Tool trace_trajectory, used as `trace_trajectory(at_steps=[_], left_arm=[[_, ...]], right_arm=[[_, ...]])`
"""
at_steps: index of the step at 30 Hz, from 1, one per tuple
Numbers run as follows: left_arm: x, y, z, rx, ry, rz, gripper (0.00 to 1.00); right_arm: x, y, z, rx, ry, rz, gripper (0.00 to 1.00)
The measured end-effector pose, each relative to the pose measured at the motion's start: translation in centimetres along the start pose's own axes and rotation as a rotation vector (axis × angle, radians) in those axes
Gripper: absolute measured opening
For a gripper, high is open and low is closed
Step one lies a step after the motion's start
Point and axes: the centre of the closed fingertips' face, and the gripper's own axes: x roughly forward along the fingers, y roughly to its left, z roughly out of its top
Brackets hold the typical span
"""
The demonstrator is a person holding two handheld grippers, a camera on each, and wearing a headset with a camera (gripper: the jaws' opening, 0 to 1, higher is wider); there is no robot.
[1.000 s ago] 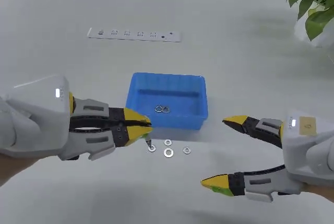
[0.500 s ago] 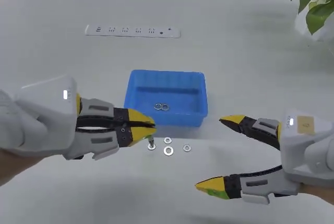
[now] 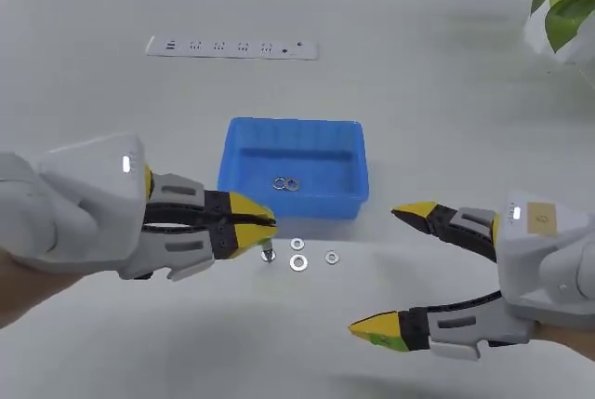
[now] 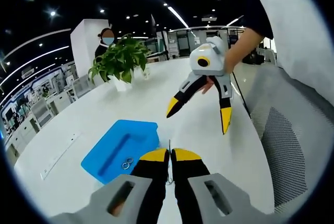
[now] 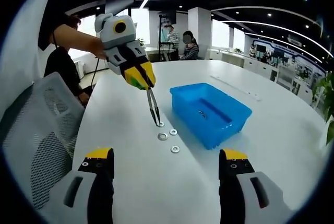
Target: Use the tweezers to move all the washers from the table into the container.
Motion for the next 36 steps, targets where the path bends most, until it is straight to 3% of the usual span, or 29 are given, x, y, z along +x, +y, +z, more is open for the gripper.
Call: trace_trajectory(at_steps=[8, 12, 24, 36], left_arm=[[0.1, 0.2, 0.1, -0.073, -0.019, -0.02, 0.06], [-0.1, 0.4, 0.1, -0.053, 0.009, -0.023, 0.06], [0.1, 0.4, 0.1, -0.057, 0.037, -0.051, 0.06], [0.0, 0.4, 0.0, -0.087, 0.035, -0.057, 0.06]], right_arm=[[0.6, 0.2, 0.1, -0.001, 0.004, 0.015, 0.82], [1.5, 0.3, 0.9, -0.015, -0.005, 0.033, 0.8], [6.0, 2.5, 5.4, -0.1, -0.057, 0.187, 0.69], [9.0, 3.4, 4.8, -0.124, 0.011, 0.287, 0.44]])
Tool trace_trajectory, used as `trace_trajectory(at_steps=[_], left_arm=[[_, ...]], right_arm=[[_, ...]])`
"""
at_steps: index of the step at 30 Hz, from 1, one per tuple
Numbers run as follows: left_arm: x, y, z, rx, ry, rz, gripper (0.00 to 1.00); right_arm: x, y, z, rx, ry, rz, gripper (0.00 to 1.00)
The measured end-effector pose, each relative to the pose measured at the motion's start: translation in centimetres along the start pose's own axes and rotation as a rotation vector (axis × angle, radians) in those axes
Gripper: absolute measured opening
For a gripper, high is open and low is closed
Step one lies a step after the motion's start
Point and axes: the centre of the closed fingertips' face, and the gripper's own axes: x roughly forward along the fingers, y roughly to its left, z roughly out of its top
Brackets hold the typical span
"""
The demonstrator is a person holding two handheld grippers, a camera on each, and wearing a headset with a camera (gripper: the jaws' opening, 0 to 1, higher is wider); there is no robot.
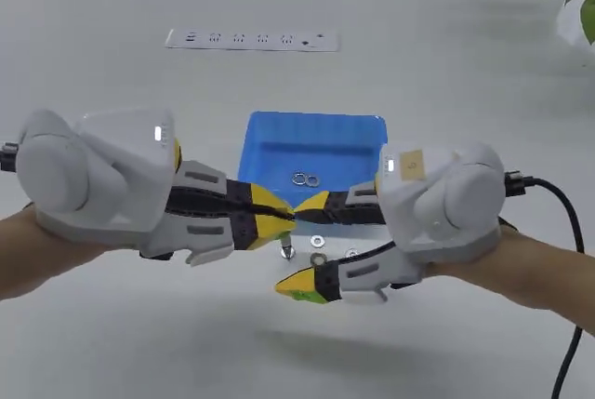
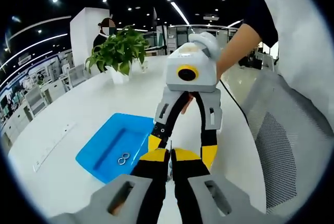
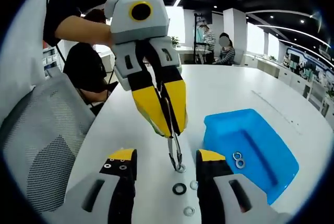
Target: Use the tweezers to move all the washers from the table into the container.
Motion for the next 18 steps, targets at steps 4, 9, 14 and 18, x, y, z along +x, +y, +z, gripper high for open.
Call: trace_trajectory(at_steps=[4, 9, 14, 18], left_arm=[[-0.07, 0.57, -0.12, -0.011, 0.005, 0.014, 0.06], [-0.11, 0.49, -0.19, -0.011, 0.011, 0.003, 0.06], [0.14, 0.22, -0.08, -0.01, 0.009, -0.007, 0.06], [0.3, 0.07, -0.03, -0.006, 0.01, -0.014, 0.06]], right_arm=[[0.35, -0.25, -0.15, 0.012, 0.015, 0.017, 0.37], [0.64, -0.43, -0.49, 0.024, 0.03, 0.035, 0.29], [0.74, -0.4, -0.57, 0.03, 0.027, 0.058, 0.2], [0.7, -0.84, -0.73, 0.024, 0.03, 0.06, 0.15]])
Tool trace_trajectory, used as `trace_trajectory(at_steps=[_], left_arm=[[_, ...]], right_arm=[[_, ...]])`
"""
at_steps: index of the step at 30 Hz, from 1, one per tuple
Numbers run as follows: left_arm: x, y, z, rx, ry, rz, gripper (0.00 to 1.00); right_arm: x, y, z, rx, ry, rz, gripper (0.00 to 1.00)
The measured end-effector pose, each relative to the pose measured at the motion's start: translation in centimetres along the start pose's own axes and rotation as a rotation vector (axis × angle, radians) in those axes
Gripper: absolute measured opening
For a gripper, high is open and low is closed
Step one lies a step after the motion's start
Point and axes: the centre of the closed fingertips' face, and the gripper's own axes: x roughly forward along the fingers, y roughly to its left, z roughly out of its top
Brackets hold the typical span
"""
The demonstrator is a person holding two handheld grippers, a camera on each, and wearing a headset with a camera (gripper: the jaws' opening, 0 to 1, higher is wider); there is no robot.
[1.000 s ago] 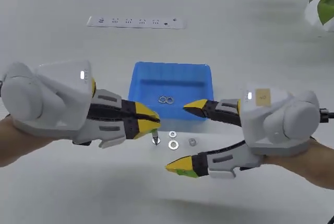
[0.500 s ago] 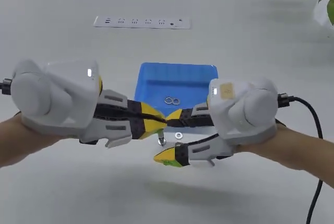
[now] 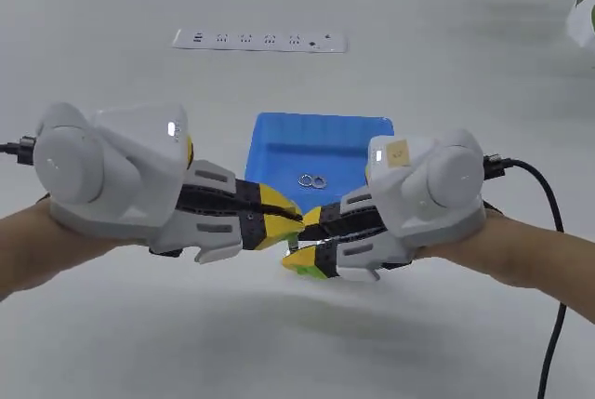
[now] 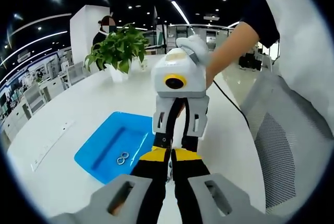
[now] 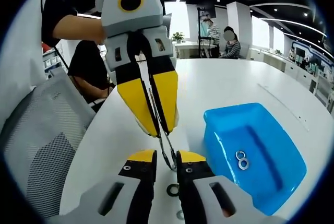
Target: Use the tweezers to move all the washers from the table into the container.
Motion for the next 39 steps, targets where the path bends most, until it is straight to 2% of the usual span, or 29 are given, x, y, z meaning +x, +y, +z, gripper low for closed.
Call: trace_trajectory(at_steps=[9, 16, 21, 24, 26, 28, 33, 39], left_arm=[[-0.1, 0.0, -0.2, 0.003, 0.004, 0.001, 0.06], [-0.4, 0.6, -0.6, 0.005, 0.026, 0.02, 0.07], [-0.4, 0.6, -0.7, -0.051, 0.005, 0.037, 0.08], [-0.4, 0.6, -0.8, -0.059, 0.008, 0.038, 0.09], [-0.4, 0.7, -0.6, -0.06, 0.004, 0.038, 0.11], [-0.4, 0.1, 0.1, -0.066, -0.034, 0.009, 0.14], [-0.6, 0.1, 0.2, -0.064, -0.029, 0.017, 0.2], [-1.7, -0.2, 0.4, -0.081, -0.027, 0.045, 0.26]], right_arm=[[0.3, 0.1, -0.3, -0.057, 0.026, -0.001, 0.11], [0.5, -0.2, -0.2, -0.077, 0.041, -0.026, 0.1], [0.5, -0.1, -0.2, -0.071, 0.04, -0.036, 0.1], [0.5, 0.0, -0.2, -0.057, 0.032, -0.043, 0.1], [0.4, 0.1, -0.3, -0.054, 0.031, -0.045, 0.1], [0.4, 0.1, -0.3, -0.05, 0.033, -0.048, 0.1], [0.1, 0.0, 0.0, -0.04, 0.021, -0.058, 0.1], [-0.3, 0.1, 0.9, -0.035, -0.003, -0.072, 0.1]])
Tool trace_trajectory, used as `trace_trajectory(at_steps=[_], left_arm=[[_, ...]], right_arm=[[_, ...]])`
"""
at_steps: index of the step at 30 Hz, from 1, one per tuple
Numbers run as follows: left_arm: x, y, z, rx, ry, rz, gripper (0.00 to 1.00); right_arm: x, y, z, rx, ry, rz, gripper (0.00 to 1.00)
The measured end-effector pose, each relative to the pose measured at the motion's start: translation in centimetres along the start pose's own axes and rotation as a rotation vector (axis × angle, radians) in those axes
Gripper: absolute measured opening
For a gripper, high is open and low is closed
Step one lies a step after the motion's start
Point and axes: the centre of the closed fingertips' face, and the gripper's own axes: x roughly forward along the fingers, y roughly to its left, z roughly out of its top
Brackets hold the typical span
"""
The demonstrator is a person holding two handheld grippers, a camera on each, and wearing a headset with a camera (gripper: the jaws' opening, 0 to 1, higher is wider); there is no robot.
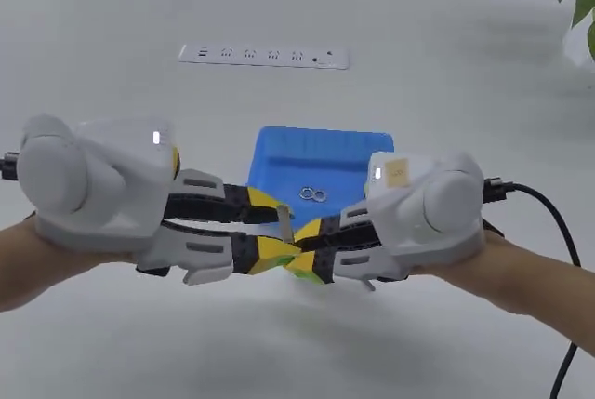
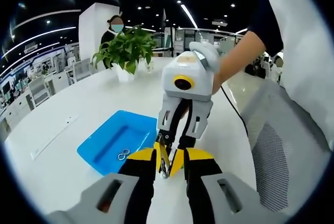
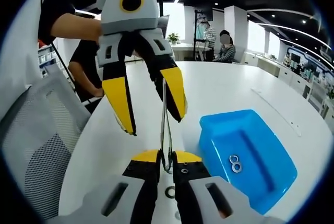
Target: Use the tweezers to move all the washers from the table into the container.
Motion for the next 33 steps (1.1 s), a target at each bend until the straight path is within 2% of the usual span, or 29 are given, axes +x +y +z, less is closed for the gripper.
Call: trace_trajectory(at_steps=[2, 8, 16, 23, 33], left_arm=[[-0.4, -0.1, 0.0, 0.004, -0.007, 0.016, 0.26], [-1.5, -0.1, -0.5, -0.036, -0.014, 0.067, 0.3], [-3.0, -0.4, -0.3, -0.08, -0.045, 0.134, 0.52], [-3.6, -0.6, 0.0, -0.085, -0.067, 0.17, 0.57], [-3.7, -0.9, 0.2, -0.093, -0.095, 0.189, 0.63]], right_arm=[[-0.1, 0.1, 0.2, -0.002, -0.004, -0.001, 0.1], [-0.7, 0.5, 1.1, -0.009, -0.019, -0.006, 0.1], [-2.8, -0.2, 2.5, -0.007, -0.055, -0.055, 0.1], [-4.4, -0.7, 3.4, -0.02, -0.068, -0.085, 0.1], [-7.2, -3.0, 5.1, -0.02, -0.11, -0.156, 0.1]])
